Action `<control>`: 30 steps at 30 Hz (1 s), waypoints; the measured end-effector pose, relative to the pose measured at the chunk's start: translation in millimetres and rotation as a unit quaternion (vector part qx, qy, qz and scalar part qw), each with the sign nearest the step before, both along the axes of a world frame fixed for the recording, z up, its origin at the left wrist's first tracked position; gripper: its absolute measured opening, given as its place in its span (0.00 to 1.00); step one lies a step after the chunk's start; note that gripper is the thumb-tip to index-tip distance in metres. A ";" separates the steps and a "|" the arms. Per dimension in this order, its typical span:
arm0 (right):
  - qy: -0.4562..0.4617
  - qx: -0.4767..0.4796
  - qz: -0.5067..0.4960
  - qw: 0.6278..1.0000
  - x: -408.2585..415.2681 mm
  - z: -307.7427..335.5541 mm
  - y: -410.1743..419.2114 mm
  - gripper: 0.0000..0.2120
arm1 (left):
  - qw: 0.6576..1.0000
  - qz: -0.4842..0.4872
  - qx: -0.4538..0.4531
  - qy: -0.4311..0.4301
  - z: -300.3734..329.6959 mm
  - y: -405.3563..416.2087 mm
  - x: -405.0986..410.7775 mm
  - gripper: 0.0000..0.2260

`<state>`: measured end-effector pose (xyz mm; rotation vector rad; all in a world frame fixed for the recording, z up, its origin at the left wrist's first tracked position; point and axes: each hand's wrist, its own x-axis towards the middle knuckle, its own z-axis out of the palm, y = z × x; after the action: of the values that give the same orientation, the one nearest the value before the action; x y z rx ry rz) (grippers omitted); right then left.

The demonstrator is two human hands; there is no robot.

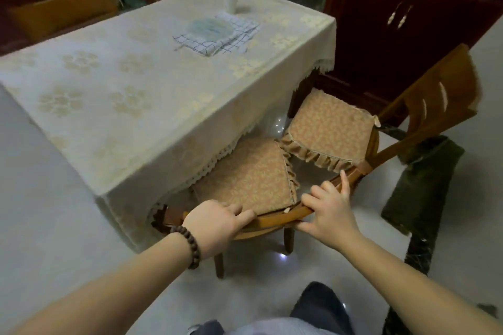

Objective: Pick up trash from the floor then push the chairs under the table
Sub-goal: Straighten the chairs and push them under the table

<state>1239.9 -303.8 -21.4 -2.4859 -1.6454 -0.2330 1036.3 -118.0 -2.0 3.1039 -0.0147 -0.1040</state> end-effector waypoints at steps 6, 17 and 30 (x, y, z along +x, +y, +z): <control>0.011 -0.003 0.087 0.996 98.3 -5.5 -9.3 0.19 | 0.994 0.101 0.014 -0.048 -11.8 -50.7 67.4 0.18; 0.006 -0.101 0.217 0.971 188.3 -10.3 -44.1 0.28 | 0.934 0.356 0.032 -0.021 -28.2 -137.5 127.6 0.29; -0.073 -0.094 0.259 0.958 219.6 -10.8 -29.7 0.23 | 0.885 0.459 0.024 0.074 -6.4 -143.7 138.6 0.28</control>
<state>1459.5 -333.5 -32.2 -2.0869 -2.4066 -0.2036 1174.8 -261.7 -8.4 2.7647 1.4280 -0.2986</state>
